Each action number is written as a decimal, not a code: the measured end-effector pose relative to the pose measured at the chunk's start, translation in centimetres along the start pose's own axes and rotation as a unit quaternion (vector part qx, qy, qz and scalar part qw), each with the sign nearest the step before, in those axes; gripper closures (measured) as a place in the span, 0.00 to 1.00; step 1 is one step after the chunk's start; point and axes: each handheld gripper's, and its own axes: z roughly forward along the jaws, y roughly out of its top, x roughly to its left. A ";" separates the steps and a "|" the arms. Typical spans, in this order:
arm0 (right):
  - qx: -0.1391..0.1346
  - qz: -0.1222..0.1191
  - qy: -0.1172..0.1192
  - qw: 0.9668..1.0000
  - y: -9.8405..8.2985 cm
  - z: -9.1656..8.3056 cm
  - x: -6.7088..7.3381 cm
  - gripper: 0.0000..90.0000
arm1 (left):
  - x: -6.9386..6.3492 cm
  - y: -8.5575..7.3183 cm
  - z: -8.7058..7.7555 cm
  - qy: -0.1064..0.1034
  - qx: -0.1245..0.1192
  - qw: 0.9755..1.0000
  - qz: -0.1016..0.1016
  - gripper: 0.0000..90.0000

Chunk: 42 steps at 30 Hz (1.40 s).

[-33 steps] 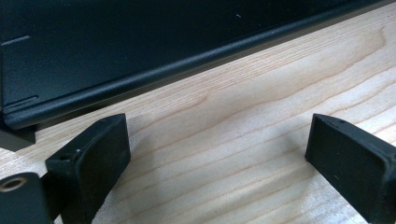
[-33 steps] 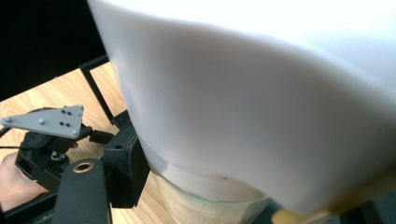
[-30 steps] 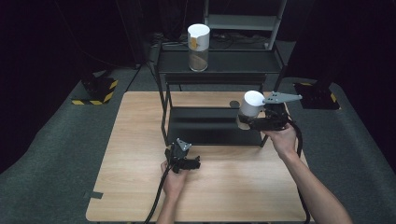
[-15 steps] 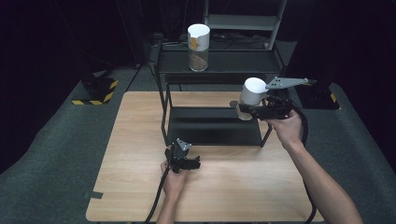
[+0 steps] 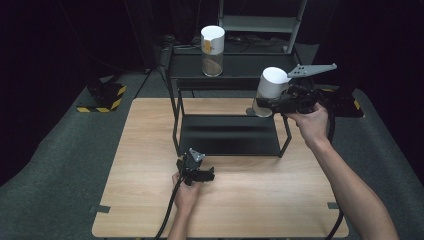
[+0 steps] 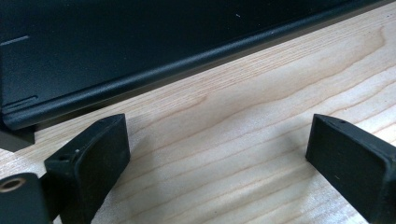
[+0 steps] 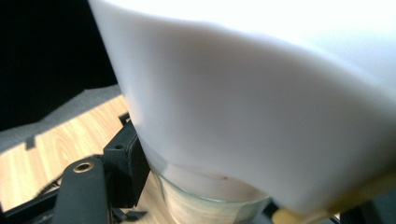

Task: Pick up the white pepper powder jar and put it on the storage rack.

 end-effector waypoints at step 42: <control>0.028 0.049 -0.096 0.994 9.5 3.2 -1.2 0.34 | 0.0 0.1 0.0 0.000 0.002 1.000 0.003 0.06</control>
